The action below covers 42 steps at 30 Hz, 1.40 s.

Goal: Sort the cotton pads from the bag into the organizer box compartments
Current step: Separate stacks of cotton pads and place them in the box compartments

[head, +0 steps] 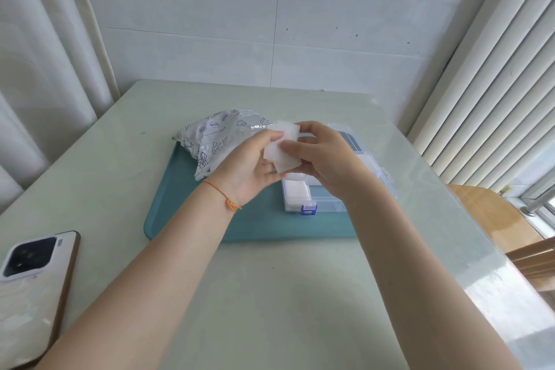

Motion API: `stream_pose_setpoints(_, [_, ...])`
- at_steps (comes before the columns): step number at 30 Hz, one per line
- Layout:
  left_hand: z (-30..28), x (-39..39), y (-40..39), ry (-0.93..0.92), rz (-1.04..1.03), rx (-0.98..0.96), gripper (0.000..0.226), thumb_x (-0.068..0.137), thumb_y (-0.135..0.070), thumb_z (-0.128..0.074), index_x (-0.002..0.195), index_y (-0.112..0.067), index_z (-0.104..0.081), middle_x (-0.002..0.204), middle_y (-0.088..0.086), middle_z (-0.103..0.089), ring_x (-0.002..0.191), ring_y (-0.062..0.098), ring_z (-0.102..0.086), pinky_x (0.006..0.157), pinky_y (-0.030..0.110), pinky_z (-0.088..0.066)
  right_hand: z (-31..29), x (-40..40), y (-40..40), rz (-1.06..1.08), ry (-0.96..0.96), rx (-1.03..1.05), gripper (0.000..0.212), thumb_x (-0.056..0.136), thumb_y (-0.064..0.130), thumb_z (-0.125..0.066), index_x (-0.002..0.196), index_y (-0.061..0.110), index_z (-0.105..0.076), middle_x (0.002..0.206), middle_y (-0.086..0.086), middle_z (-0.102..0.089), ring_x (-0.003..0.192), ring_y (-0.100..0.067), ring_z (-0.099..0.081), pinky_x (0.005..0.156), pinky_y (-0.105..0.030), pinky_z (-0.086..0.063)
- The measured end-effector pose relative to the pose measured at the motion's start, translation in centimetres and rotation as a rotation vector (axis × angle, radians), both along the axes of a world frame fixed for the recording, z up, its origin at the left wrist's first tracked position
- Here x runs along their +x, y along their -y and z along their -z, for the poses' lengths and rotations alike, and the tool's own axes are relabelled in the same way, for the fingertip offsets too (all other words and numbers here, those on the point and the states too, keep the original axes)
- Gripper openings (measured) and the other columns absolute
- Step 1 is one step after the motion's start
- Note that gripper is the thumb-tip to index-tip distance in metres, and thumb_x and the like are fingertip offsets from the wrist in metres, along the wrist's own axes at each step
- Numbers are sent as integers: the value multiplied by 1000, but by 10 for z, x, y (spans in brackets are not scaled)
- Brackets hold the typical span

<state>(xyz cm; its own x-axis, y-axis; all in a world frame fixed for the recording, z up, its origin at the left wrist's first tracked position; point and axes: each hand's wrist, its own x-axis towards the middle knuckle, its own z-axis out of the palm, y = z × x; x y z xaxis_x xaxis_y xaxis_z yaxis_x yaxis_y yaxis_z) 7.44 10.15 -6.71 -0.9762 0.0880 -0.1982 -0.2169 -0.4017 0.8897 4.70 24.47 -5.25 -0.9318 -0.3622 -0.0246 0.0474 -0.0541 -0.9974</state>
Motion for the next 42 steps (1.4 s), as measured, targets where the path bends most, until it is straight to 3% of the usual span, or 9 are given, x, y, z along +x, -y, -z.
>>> stream_pose_setpoints(2, [0, 1, -1, 41, 53, 205, 26, 98, -22, -47, 114, -9, -63, 107, 13, -66, 97, 28, -64, 103, 48, -47, 2, 3, 4, -4, -58, 158, 40, 88, 8, -71, 122, 10, -52, 102, -19, -71, 86, -30, -71, 79, -42, -60])
stream_pose_setpoints(6, [2, 0, -1, 48, 73, 250, 38, 102, -18, -41, 87, -8, -74, 86, 9, -71, 73, 20, -71, 73, 35, -59, 1, 9, 11, 17, -410, 638, 53, 81, 38, -77, 124, 24, -50, 98, -2, -62, 84, -14, -63, 76, -31, -54])
stream_pose_setpoints(12, [7, 1, 3, 174, 76, 188, 10, 92, -12, -53, 95, -10, -62, 79, 6, -62, 70, 19, -62, 59, 24, -52, 2, 11, 4, -182, -666, 1046, 103, 59, 56, -85, 145, 29, -33, 140, 10, -34, 131, -13, -29, 108, -38, -30])
stream_pose_setpoints(18, [14, -2, 7, 116, 245, 254, 27, 75, -7, -63, 101, -15, -61, 89, 0, -57, 80, 13, -56, 74, 30, -46, 2, 9, 3, -149, -632, 868, 76, 65, 45, -82, 129, 31, -42, 125, 16, -48, 118, -10, -43, 107, -43, -36])
stream_pose_setpoints(23, [18, -1, 3, 31, 257, 201, 39, 77, -4, -63, 113, -16, -54, 86, -2, -55, 69, 9, -56, 63, 20, -48, 4, 9, 3, -200, -632, 936, 94, 66, 48, -84, 143, 33, -32, 136, 13, -46, 125, -10, -40, 109, -41, -34])
stream_pose_setpoints(27, [22, -4, 4, 75, 265, 195, 40, 79, -13, -71, 115, -25, -57, 99, -2, -57, 85, 13, -58, 68, 27, -52, 3, 9, 6, -154, -655, 889, 76, 69, 38, -83, 135, 32, -46, 117, 11, -56, 94, -5, -52, 100, -41, -42])
stream_pose_setpoints(33, [13, -1, 5, 154, 184, 277, 13, 85, -25, -63, 97, -21, -66, 83, -1, -62, 71, 16, -65, 63, 26, -50, 1, 14, 5, -230, -634, 852, 90, 68, 39, -82, 144, 37, -33, 126, 22, -43, 85, 6, -48, 102, -43, -42])
stream_pose_setpoints(38, [14, -3, 6, 172, 161, 307, 21, 78, -13, -67, 97, -23, -66, 82, -4, -60, 68, 11, -61, 74, 27, -49, -3, 12, 4, -172, -658, 935, 61, 74, 39, -81, 126, 26, -52, 113, 15, -53, 101, -9, -51, 101, -37, -41])
stream_pose_setpoints(42, [17, -5, 6, 97, 193, 230, 19, 91, -2, -54, 84, -20, -59, 72, -5, -51, 59, 7, -51, 54, 16, -45, -1, 11, 2, -207, -633, 855, 81, 68, 41, -85, 137, 36, -42, 130, 14, -51, 118, -5, -48, 101, -29, -40])
